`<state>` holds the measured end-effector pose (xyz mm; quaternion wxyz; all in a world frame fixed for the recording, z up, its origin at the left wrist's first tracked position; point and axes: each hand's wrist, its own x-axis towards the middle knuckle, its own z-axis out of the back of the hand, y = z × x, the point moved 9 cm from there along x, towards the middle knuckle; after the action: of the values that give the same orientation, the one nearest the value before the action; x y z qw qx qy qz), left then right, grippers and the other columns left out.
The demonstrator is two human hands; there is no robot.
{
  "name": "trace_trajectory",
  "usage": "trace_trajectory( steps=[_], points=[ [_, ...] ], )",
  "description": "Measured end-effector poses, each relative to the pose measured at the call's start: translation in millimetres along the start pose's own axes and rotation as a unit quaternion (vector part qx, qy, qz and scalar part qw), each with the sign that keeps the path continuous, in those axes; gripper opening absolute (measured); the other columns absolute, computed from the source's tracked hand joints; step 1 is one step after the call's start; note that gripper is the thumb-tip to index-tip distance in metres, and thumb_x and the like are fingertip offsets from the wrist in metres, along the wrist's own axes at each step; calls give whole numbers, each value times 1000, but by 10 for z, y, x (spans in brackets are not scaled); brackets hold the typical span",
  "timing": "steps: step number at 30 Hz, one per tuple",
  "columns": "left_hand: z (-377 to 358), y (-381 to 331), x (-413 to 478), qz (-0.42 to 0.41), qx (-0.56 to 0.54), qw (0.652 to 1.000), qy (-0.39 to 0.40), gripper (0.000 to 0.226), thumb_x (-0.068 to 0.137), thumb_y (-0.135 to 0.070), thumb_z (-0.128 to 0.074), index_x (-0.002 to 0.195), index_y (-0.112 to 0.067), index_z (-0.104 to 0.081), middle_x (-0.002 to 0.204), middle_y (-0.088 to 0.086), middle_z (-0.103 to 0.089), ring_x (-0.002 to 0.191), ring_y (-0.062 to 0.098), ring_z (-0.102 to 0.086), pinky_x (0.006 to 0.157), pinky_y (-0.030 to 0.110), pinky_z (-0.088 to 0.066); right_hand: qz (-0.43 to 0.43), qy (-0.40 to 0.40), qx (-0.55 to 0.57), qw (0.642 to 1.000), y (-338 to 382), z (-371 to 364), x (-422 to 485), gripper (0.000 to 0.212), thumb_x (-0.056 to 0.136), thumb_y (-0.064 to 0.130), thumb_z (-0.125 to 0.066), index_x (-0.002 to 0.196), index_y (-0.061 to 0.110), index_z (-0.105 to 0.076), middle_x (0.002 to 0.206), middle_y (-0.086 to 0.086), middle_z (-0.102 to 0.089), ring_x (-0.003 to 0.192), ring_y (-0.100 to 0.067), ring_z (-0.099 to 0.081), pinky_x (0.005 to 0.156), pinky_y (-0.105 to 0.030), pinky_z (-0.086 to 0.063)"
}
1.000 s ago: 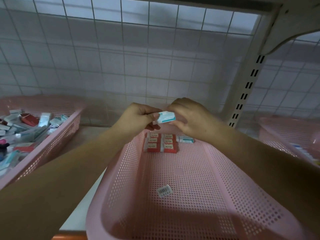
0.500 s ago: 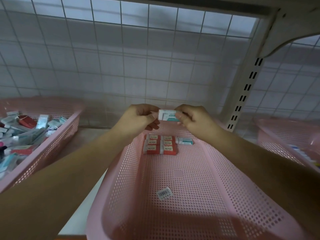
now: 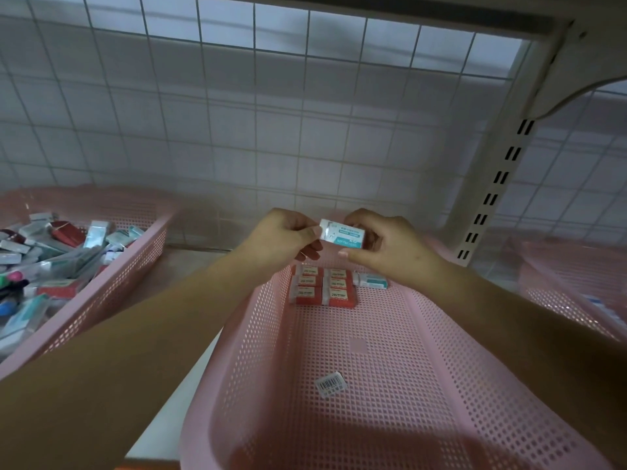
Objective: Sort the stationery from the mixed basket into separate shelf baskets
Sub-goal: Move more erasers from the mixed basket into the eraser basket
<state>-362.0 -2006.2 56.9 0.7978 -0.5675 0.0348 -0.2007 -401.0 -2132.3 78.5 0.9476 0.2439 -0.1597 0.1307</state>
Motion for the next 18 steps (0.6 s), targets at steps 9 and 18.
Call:
trace_trajectory(
  steps=[9, 18],
  points=[
    [-439, 81, -76, -52, 522, 838, 150, 22, 94, -22, -44, 104, -13, -62, 102, 1, -62, 91, 16, -59, 80, 27, -48, -224, 206, -113, 946, -751, -283, -225, 23, 81, 24, -70, 102, 15, -69, 98, -2, -65, 83, -15, -60, 61, -22, -44],
    [-567, 214, -107, -58, 618, 758, 202, 15, 93, -20, -46, 102, -14, -55, 92, 2, -53, 84, 19, -54, 74, 30, -45, -201, 220, -237, 925, -713, -367, -193, 29, 79, 19, -72, 102, 11, -56, 111, -8, -58, 97, -21, -56, 66, -26, -42]
  ],
)
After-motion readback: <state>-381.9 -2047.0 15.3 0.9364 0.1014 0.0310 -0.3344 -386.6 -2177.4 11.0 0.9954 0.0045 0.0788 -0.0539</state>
